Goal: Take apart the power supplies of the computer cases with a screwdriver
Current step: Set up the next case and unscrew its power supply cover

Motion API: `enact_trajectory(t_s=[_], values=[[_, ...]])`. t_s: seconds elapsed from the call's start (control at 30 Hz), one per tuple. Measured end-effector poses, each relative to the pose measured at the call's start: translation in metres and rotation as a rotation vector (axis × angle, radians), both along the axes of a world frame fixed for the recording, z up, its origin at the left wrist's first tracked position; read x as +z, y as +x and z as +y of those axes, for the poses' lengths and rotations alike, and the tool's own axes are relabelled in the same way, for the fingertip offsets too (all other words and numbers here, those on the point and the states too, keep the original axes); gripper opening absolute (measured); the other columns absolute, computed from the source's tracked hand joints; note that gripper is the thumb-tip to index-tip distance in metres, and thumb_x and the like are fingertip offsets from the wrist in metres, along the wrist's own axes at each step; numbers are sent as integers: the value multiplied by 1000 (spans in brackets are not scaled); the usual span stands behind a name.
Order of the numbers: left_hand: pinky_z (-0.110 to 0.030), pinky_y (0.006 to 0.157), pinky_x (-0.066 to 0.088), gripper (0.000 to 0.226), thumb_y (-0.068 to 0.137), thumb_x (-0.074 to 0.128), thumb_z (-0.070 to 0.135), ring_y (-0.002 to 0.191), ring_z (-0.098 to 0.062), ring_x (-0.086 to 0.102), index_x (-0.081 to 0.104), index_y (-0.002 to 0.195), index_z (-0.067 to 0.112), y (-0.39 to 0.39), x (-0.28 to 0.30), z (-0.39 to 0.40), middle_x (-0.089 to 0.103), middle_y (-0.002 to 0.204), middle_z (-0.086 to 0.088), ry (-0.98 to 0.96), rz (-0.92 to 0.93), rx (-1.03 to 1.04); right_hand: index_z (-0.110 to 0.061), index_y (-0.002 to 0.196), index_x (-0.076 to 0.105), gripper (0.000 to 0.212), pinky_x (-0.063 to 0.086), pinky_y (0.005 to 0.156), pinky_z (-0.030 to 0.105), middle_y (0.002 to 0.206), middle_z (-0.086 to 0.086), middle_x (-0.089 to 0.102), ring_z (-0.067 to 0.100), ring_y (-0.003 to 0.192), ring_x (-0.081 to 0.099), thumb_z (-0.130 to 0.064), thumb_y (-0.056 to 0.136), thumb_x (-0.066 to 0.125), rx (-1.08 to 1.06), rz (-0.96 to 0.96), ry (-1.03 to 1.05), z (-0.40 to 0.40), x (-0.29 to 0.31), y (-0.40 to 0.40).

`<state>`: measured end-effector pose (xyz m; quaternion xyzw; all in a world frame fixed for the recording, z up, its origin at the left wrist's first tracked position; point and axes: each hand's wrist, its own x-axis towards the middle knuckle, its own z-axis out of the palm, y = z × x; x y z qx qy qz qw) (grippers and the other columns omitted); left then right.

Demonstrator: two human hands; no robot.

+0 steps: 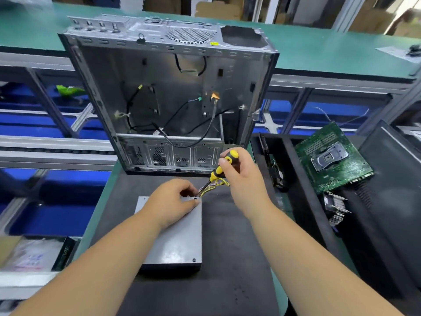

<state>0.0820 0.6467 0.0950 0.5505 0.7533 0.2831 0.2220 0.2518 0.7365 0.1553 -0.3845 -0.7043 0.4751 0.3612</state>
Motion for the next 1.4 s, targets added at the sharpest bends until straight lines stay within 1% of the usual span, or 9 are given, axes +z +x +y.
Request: enact_trajectory(t_s=[0.1,0.33,0.4,0.53,0.8,0.93,1.03,1.13,1.4], values=[[-22,80,47,11,80,76,39,91,3,58,65,81,40,-1,-4,-1,65,91,21,6,-37,44,-41,93,57,7,54,83,41,86,-20,65,6,84,64,-35,95,58,-11,-65,46,-1,-3,-4],[-6,70,36,11,79,76,39,90,7,54,66,84,38,-6,-7,-4,63,91,21,37,-23,40,-37,93,57,11,47,69,15,86,-16,65,1,79,61,-27,97,59,-18,-26,61,-7,-1,-11],[-10,72,40,11,80,76,38,89,3,55,67,85,36,-5,-9,-4,63,91,20,43,-36,26,-35,94,58,11,50,71,22,86,-12,66,4,80,63,-25,97,59,-17,-28,66,-10,-2,-12],[-24,80,47,9,80,75,33,90,0,56,69,86,33,-8,-8,-3,63,91,18,66,-59,7,-32,95,56,12,43,66,9,87,-15,62,-1,77,58,-21,98,59,-8,-60,130,-16,0,-16],[-23,67,41,13,81,74,37,81,-2,56,64,74,34,-8,-10,0,61,83,15,60,-80,54,-32,109,55,19,52,82,35,92,-12,61,10,87,64,-21,96,62,49,-261,253,-22,13,-31],[-21,65,40,12,82,73,37,79,-4,55,64,76,33,-5,-11,1,59,82,16,69,-51,16,-36,103,52,25,53,86,43,90,-9,63,17,91,67,-12,93,52,87,-38,68,-28,10,-40],[-20,67,42,10,82,72,38,81,-4,56,64,78,33,-7,-11,0,60,84,17,81,-44,3,-33,86,56,4,43,84,43,79,-5,60,19,85,62,-32,88,51,88,220,-147,-30,3,-51],[-13,65,36,12,81,72,38,81,-3,54,60,79,35,-10,-11,-1,57,83,18,92,-13,-18,-22,83,55,25,34,73,38,70,-2,50,20,70,45,-37,97,41,84,401,-231,-28,0,-61],[-23,74,43,18,79,72,38,85,-8,56,54,77,37,-9,-12,-1,56,85,15,78,13,-44,-13,84,42,18,33,63,27,65,1,44,17,63,36,-27,94,43,158,523,-288,-23,-1,-66]])
